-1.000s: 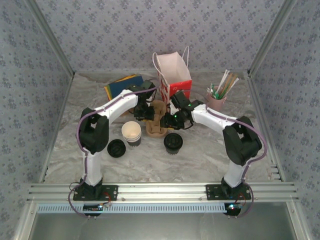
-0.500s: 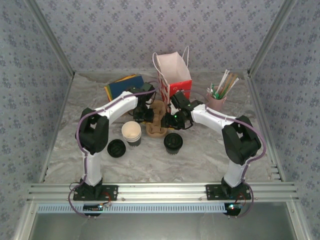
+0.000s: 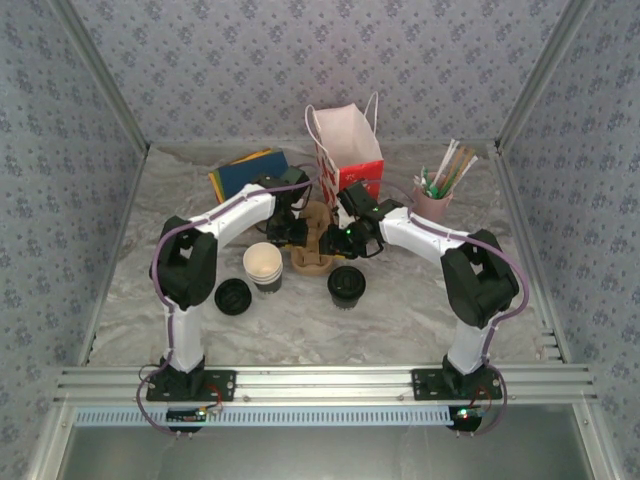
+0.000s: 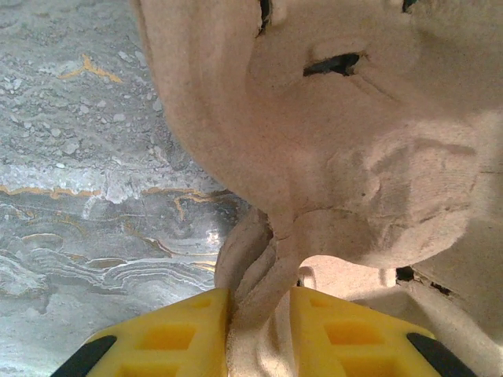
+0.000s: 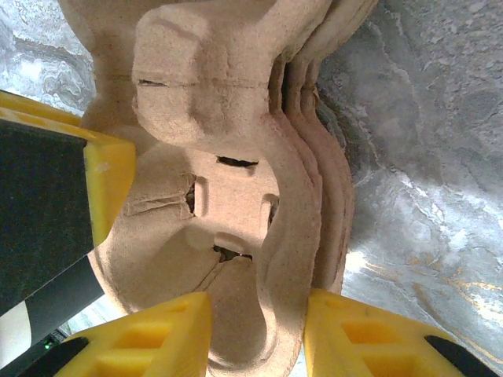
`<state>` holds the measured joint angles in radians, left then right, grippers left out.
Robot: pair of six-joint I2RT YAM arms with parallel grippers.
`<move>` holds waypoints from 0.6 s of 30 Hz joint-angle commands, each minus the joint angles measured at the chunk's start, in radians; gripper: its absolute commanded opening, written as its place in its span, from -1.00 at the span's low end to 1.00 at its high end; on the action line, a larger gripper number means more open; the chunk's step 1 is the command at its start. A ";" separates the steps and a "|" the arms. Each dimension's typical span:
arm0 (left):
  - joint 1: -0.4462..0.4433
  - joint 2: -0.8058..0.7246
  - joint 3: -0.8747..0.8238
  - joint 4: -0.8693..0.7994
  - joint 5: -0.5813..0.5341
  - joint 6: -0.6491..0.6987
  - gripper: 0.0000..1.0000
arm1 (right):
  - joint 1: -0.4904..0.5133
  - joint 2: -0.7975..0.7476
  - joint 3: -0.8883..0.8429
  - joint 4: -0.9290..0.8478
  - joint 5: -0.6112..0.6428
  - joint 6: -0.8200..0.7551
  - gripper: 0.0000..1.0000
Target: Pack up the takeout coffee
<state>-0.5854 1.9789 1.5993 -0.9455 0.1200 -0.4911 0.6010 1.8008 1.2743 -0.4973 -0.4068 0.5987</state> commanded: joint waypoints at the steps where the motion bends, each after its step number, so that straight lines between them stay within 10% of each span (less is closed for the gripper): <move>1: -0.009 -0.054 0.010 -0.008 0.021 -0.010 -0.48 | 0.008 -0.019 0.038 -0.004 -0.010 0.001 -0.28; 18: -0.009 -0.060 0.011 0.012 0.083 -0.012 -0.48 | 0.005 -0.027 0.030 -0.008 0.006 -0.004 -0.29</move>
<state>-0.5850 1.9652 1.5993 -0.9451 0.1318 -0.4911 0.6010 1.7962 1.2839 -0.5053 -0.3996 0.5983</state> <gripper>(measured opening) 0.261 0.357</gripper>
